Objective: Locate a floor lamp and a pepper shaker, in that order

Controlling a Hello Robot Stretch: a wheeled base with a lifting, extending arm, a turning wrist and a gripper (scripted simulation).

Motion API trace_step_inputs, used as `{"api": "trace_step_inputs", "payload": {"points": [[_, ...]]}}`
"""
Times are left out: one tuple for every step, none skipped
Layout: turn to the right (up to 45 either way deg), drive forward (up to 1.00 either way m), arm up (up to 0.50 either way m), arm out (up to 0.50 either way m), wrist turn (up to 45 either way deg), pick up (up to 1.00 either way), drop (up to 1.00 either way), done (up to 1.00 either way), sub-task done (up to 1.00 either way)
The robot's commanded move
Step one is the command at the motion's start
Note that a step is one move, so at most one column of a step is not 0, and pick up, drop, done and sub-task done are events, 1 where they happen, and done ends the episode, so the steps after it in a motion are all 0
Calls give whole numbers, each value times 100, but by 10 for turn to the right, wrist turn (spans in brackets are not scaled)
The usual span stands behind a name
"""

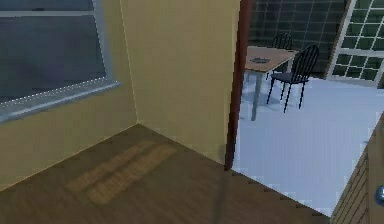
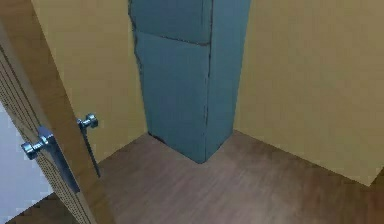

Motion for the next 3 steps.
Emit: {"api": "trace_step_inputs", "payload": {"points": [[450, 0, 0, 0, 0, 0, 0, 0, 0], [450, 0, 0, 0, 0, 0, 0, 0, 0], [450, 0, 0, 0, 0, 0, 0, 0, 0]]}}
